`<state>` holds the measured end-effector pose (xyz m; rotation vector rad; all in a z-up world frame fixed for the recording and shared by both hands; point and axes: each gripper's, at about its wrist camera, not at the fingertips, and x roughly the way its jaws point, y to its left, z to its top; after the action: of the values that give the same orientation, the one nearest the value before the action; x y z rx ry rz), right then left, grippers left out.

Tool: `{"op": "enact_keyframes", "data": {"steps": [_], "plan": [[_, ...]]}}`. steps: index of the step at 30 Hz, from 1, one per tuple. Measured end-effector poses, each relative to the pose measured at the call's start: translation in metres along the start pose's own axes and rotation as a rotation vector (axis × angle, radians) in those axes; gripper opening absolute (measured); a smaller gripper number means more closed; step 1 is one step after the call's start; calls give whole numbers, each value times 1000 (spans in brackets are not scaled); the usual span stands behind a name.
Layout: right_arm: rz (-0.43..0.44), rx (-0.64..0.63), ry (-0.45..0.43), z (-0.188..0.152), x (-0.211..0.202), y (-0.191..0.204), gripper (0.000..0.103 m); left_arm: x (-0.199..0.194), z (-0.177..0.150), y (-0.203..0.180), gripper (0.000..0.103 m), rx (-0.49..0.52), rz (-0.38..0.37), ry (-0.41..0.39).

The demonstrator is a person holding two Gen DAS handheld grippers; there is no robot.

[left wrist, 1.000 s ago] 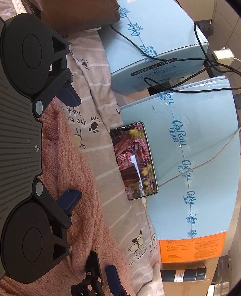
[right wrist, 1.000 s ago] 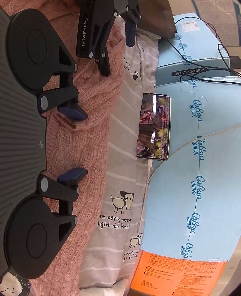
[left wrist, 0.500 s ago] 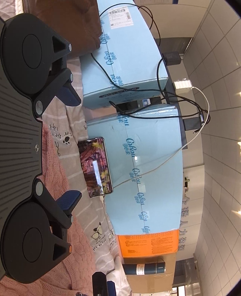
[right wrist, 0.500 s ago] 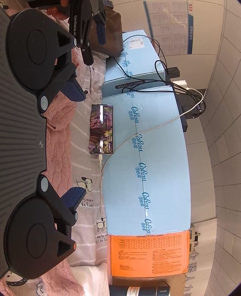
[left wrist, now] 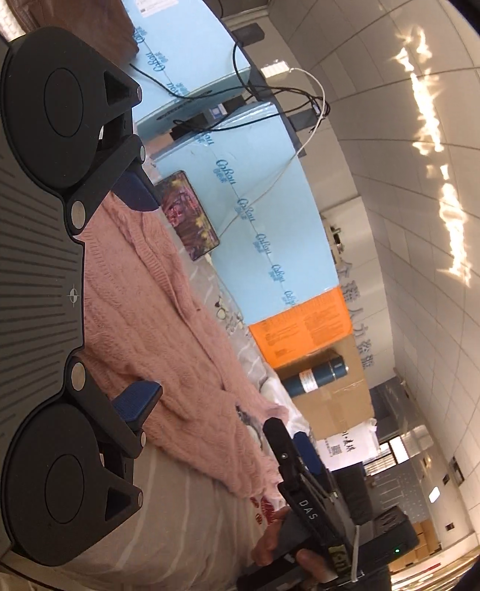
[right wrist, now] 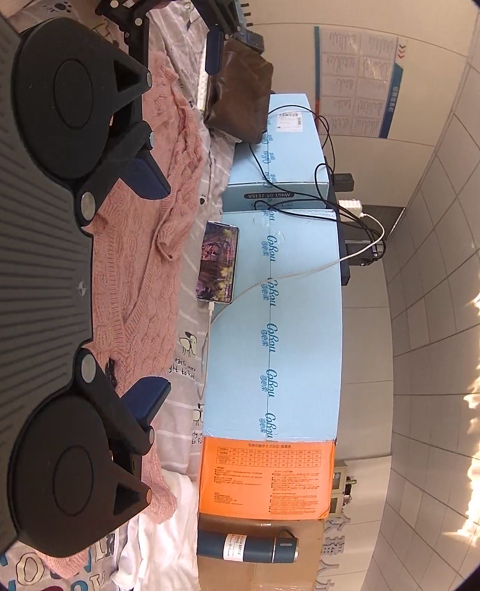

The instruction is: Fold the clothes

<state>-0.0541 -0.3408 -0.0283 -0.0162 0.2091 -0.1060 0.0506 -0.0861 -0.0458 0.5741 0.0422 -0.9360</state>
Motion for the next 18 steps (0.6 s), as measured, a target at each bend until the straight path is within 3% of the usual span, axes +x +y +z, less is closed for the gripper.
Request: {"op": "enact_keyframes", "data": {"steps": [4, 10, 16, 18], "plan": [[-18, -193, 79, -18, -15, 10, 103, 1, -7, -7, 100, 54, 12, 97], [-53, -293, 235, -42, -19, 4, 103, 7, -14, -9, 100, 104, 2, 158], [-83, -262, 228, -43, -26, -18, 103, 17, -12, -10, 100, 116, 2, 154], [-69, -182, 197, -37, -27, -36, 103, 19, -12, -10, 100, 107, 10, 155]]}}
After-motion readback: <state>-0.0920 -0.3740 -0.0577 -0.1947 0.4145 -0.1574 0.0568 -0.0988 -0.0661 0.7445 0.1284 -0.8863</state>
